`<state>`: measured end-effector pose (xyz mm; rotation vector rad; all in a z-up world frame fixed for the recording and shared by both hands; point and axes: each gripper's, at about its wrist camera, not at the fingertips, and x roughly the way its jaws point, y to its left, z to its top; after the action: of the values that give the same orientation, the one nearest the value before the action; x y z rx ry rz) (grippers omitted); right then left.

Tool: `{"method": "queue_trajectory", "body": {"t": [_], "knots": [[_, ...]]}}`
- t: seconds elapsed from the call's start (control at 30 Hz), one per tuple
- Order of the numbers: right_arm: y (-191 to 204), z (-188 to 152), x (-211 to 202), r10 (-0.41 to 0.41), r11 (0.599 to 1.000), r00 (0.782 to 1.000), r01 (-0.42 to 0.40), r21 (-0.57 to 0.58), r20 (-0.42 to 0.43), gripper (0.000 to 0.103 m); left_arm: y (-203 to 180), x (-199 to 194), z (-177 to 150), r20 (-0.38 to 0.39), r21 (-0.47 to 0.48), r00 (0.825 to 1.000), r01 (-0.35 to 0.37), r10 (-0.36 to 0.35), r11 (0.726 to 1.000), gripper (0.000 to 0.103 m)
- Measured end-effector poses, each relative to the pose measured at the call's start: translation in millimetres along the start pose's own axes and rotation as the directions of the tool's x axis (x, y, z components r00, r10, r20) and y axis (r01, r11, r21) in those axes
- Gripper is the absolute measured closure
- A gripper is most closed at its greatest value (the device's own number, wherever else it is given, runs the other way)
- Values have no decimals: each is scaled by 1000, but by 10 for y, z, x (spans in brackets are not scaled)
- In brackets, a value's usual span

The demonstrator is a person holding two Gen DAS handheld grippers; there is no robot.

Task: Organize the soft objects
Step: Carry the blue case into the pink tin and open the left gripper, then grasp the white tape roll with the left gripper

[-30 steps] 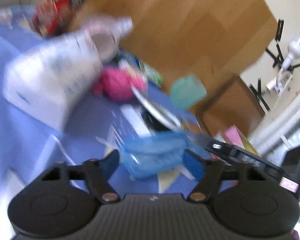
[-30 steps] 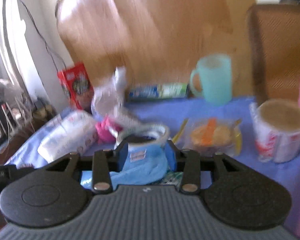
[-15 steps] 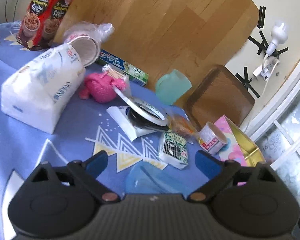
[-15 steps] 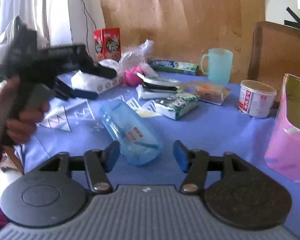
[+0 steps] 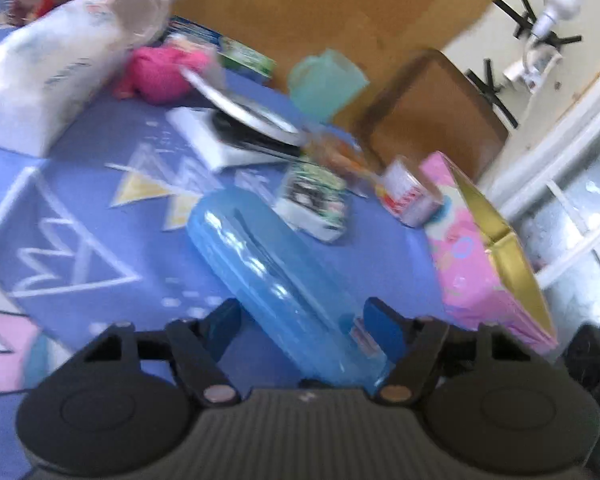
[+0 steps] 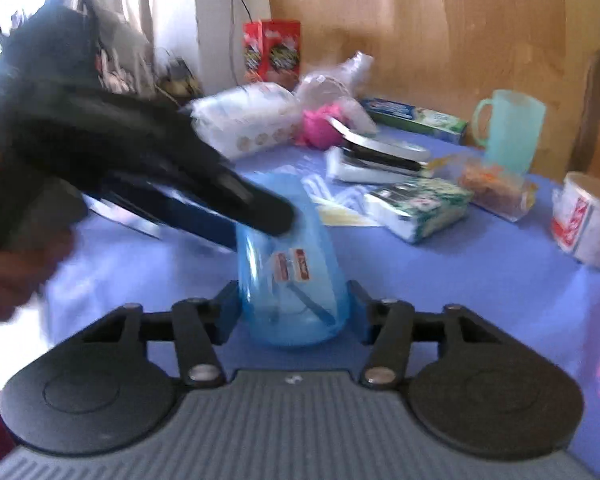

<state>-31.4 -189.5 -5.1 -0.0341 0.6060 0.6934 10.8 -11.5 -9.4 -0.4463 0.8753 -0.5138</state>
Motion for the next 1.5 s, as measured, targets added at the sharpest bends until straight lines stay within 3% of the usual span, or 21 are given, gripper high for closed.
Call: {"method": "queue_trajectory", "body": {"t": [0.13,0.23,0.43,0.53,0.63,0.7,0.77,0.83,0.97,1.07,1.17,1.27,1.37,1.4,1.5], "knots": [[116,-62,-337,-138,989,983,142,-33,119,49,-464,9,102,17,134,998,51,-54,990,33],[4,-66,-674,-232,972,950,233,21,209,49,-920,85,220,22,250,994,100,-109,963,33],[-383,-151,-1273,-483,875,823,470,117,298,48,-1917,655,386,-50,425,974,221,-221,878,34],[-701,-202,-1433,-559,829,784,522,203,270,48,-2235,1057,395,-108,457,964,267,-245,849,34],[-1023,-279,-1460,-618,783,755,564,264,220,48,-2378,1447,372,-146,448,960,281,-240,849,35],[-1220,-315,-1417,-644,755,742,579,307,185,47,-2443,1624,356,-133,481,969,246,-207,842,33],[-1387,-291,-1291,-673,723,729,613,318,127,37,-2482,1692,345,-95,517,981,193,-168,834,33],[-1440,-306,-1261,-698,698,705,630,340,128,32,-2411,1579,389,-67,509,982,185,-175,841,33],[-1357,-313,-1389,-694,704,694,598,384,192,33,-2050,1045,496,25,480,971,196,-237,855,28],[-1247,-312,-1441,-668,730,703,556,396,244,44,-1562,593,483,121,459,976,107,-182,882,28],[-1102,-233,-1374,-614,776,735,497,387,288,54,-1051,277,374,221,430,975,-71,-29,900,28],[-940,-82,-1160,-518,843,797,416,340,310,59,-491,61,284,258,339,961,-185,98,923,28],[-804,86,-829,-409,897,869,327,299,278,60,-7,-32,220,269,230,941,-272,207,934,28],[-775,145,-694,-372,909,892,295,293,256,61,136,-72,209,273,204,935,-286,226,936,28],[-709,359,-350,-290,934,934,229,274,207,61,431,-117,161,296,140,918,-316,265,938,28]]}}
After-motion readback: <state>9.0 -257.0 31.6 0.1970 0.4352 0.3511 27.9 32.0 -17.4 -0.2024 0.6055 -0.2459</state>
